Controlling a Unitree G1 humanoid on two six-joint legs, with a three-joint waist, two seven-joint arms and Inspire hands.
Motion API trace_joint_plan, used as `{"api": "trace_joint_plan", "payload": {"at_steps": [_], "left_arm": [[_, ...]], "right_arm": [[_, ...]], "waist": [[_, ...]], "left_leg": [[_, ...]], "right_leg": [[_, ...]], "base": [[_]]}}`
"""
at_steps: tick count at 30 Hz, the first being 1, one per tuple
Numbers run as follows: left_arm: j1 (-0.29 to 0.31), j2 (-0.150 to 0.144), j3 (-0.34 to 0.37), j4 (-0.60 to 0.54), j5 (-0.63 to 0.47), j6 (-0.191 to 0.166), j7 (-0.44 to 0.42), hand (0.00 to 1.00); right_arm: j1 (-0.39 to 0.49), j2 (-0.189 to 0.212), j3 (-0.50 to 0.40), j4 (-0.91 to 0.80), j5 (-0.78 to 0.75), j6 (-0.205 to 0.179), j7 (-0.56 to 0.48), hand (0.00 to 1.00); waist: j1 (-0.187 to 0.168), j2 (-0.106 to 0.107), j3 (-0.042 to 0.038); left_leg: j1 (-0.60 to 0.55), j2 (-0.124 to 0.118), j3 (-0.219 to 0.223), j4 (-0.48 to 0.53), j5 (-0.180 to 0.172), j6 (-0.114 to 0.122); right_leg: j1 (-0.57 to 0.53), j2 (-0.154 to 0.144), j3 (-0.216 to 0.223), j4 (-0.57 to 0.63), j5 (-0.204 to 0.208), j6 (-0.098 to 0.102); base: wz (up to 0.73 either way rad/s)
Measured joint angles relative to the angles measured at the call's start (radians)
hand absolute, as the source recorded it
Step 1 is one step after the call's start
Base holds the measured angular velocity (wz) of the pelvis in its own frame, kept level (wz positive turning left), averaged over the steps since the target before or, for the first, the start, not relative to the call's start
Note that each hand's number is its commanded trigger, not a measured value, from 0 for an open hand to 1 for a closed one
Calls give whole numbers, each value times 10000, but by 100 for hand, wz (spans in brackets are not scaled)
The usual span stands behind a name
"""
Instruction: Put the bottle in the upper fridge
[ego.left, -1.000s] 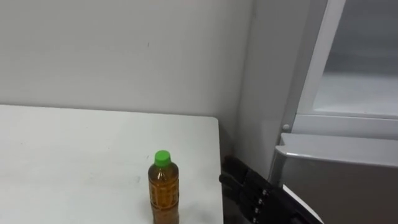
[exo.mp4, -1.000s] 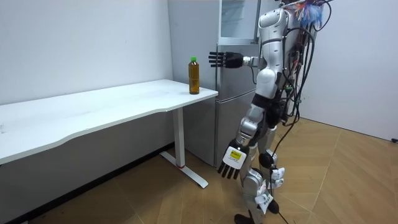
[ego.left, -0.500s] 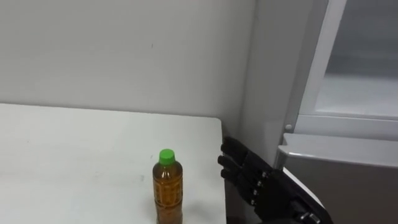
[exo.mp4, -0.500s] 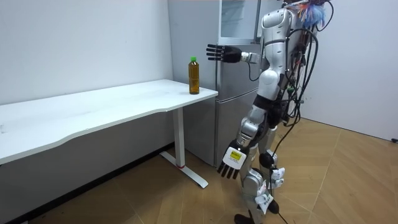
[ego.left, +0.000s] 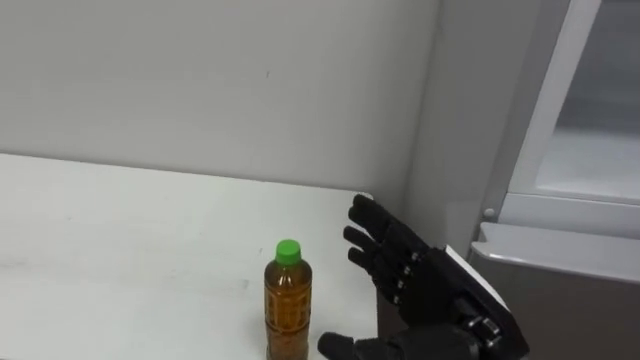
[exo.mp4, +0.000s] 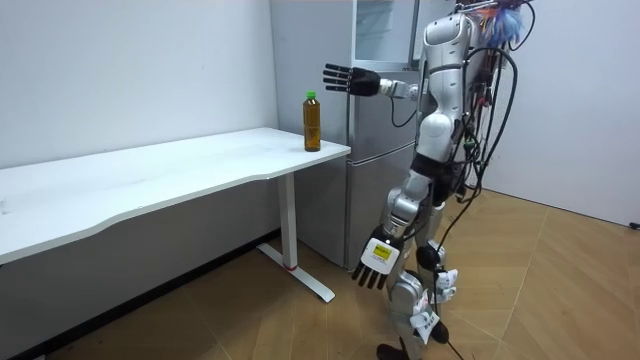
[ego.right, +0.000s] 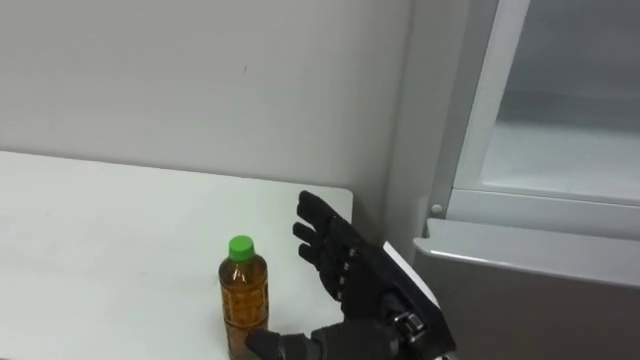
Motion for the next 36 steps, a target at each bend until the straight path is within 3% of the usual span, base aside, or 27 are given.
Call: {"api": "trace_joint_plan", "payload": {"at_steps": [8, 19, 31, 36], "left_arm": [[-57, 8, 81, -22, 426, 139, 12, 0], [-321, -41, 168, -233, 1307, 296, 229, 0], [-431, -59, 162, -223, 1493, 549, 470, 0], [-394, -96, 159, -263, 1513, 641, 487, 0]], "right_arm": [[-370, -18, 95, 131, -293, 3, -751, 0], [-2036, 6, 131, 1197, -369, 5, -1845, 0], [-2297, -4, 512, 3100, -1560, 6, -3114, 0], [-2346, 0, 513, 3560, -1434, 6, -3628, 0]], "waist": [[65, -1, 6], [242, -72, -28], [447, -134, 47], [569, -142, 43]], "left_leg": [[-17, -9, -189, -44, 1, -2], [-174, -40, -398, 45, 35, -2], [-198, -93, -720, 85, 39, 4], [-391, -174, -954, 197, 66, 49]], "right_leg": [[115, -3, -278, -73, 1, 0], [72, -28, -513, -143, 4, -1], [184, -71, -729, -156, 1, 3], [155, -133, -843, -155, -12, 26]], "base": [[7], [5], [5], [15]]}}
